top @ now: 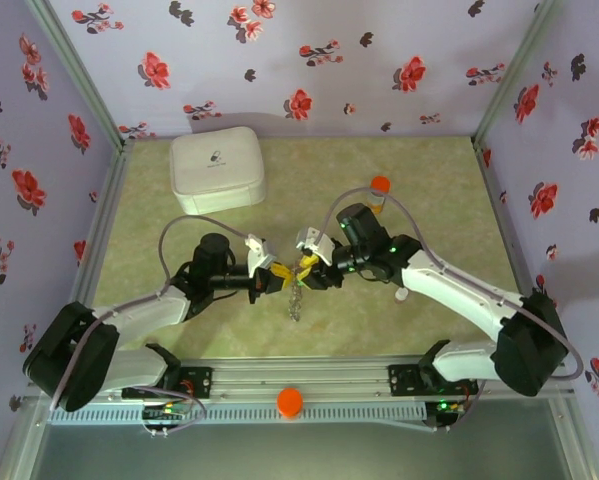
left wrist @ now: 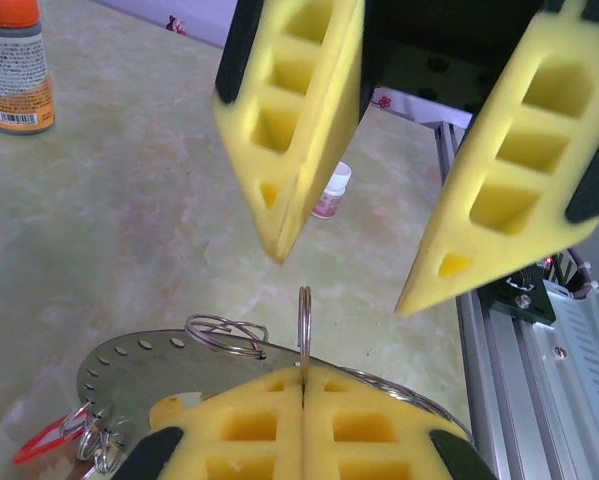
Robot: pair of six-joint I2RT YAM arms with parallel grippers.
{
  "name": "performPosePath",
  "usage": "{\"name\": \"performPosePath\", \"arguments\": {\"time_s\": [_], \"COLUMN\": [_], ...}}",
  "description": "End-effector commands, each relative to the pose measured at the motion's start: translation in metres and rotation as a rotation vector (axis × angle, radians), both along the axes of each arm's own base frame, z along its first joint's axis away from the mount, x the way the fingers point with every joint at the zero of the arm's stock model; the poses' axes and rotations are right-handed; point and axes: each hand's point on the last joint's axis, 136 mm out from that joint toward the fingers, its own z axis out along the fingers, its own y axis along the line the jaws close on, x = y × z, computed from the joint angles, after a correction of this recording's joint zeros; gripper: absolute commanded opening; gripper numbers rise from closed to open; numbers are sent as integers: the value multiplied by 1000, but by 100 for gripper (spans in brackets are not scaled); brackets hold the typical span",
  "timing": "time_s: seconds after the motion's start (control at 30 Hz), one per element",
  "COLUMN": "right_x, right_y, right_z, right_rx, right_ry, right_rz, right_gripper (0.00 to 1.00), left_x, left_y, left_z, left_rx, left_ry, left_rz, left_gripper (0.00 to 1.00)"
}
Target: Put the keys on the keyring
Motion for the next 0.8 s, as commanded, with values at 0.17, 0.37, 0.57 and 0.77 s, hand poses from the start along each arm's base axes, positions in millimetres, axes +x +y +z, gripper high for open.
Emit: {"name": "performPosePath", "arguments": {"time_s": [0.17, 0.37, 0.57, 0.77], "right_x": [8, 2, 0, 1], "right_y": [-8, 4, 15, 20], "right_z": [-3, -5, -8, -7], "right_rx": [-59, -12, 3, 25], "right_ry": [-97, -57, -27, -23], "right_rz": [4, 52, 85, 99], "right_gripper": [37, 35, 30, 23], "left_x": [0, -1, -1, -3], "left_y": [-4, -4, -4, -2], "left_z": [20, 18, 18, 19], "left_rx": [-27, -19, -19, -15], "left_ry": [-83, -80, -84, -89], "left_rz": [-24, -27, -28, -30], "left_gripper": [0, 0, 0, 0]}}
